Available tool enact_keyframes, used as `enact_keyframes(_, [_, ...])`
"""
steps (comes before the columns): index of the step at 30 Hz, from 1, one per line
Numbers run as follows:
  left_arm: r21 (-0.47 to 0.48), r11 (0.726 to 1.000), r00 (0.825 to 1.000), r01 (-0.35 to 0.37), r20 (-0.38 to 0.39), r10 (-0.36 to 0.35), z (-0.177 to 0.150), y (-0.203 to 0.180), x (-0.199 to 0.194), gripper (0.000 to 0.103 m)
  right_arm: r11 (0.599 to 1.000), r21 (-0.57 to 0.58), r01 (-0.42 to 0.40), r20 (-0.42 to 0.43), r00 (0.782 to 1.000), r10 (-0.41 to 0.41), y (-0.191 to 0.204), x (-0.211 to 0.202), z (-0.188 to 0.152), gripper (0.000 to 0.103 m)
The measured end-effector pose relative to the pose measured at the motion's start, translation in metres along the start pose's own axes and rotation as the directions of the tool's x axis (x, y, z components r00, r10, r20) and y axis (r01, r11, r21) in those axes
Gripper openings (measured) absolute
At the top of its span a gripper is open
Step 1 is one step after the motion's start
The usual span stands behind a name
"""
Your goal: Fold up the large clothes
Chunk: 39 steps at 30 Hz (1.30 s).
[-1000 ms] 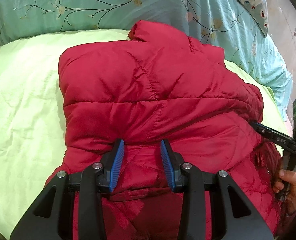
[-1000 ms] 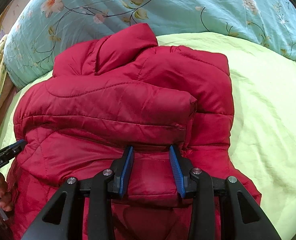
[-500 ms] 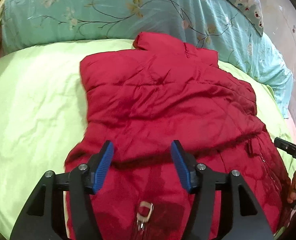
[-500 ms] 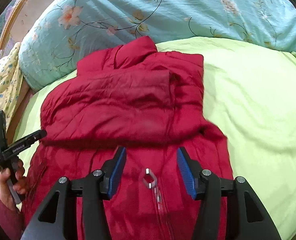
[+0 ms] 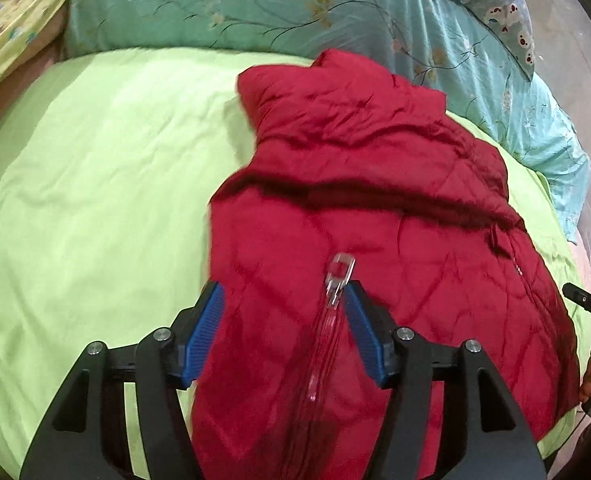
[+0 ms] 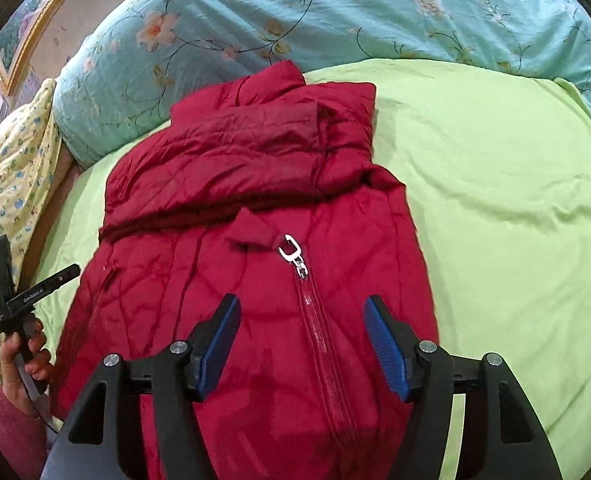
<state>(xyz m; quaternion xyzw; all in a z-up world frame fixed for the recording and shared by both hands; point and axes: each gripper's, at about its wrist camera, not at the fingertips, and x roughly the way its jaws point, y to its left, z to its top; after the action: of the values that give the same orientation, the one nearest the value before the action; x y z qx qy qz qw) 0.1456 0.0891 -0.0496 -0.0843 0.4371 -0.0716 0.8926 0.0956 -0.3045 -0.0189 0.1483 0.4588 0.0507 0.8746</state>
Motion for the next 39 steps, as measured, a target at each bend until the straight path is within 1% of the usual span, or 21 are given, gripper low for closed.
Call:
enact_keyframes(5, [-0.017,1.000,1.000,-0.015,-0.026,0.015,-0.028,0.012,-0.015,0.061,0.998,-0.039,0.055,0.010,0.998,-0.054,0.000,-0.017,-0.014,0.073])
enact_keyframes(9, [-0.027,0.999,0.999,-0.019,-0.037,0.018,-0.044,0.020,-0.027,0.061,0.993,-0.055,0.101,0.019,0.995,-0.100,-0.005,-0.028,-0.023,0.076])
enact_keyframes(14, [-0.032,0.999,0.999,-0.019,-0.048,0.018,-0.060,0.025,-0.039,0.065,0.991,-0.043,0.129,0.018,0.992,-0.128,-0.015,-0.039,-0.037,0.077])
enact_keyframes(19, [-0.048,0.999,0.998,-0.015,-0.067,0.012,-0.076,0.026,-0.045,0.065,0.990,-0.018,0.142,0.000,0.990,-0.142,-0.025,-0.045,-0.052,0.078])
enact_keyframes(25, [-0.061,0.998,0.996,-0.017,-0.087,0.012,-0.092,0.034,-0.052,0.065,0.991,0.000,0.133,-0.049,0.990,-0.133,-0.033,-0.044,-0.070,0.078])
enact_keyframes(30, [-0.066,0.998,0.994,-0.012,-0.114,0.005,-0.103,0.037,-0.053,0.065,0.998,0.048,0.037,-0.109,0.993,-0.032,-0.038,-0.038,-0.086,0.078])
enact_keyframes(33, [-0.064,0.998,0.993,-0.007,-0.116,-0.001,-0.108,0.037,-0.056,0.065,0.999,0.050,0.011,-0.138,0.990,-0.004,-0.035,-0.036,-0.093,0.078])
enact_keyframes(36, [-0.060,0.998,0.993,0.005,-0.120,-0.012,-0.114,0.037,-0.059,0.065,0.999,0.040,0.015,-0.160,0.987,-0.008,-0.036,-0.037,-0.101,0.075])
enact_keyframes(37, [-0.056,0.998,0.992,0.005,-0.122,-0.012,-0.115,0.036,-0.060,0.065,0.999,0.041,0.010,-0.163,0.987,-0.003,-0.038,-0.039,-0.103,0.068])
enact_keyframes(38, [-0.053,0.999,0.992,0.004,-0.123,-0.011,-0.116,0.036,-0.061,0.065,0.999,0.047,-0.002,-0.168,0.986,0.010,-0.040,-0.041,-0.105,0.064])
enact_keyframes(39, [-0.052,0.999,0.992,0.005,-0.124,-0.012,-0.117,0.035,-0.062,0.065,0.998,0.055,-0.015,-0.172,0.985,0.024,-0.042,-0.043,-0.106,0.054])
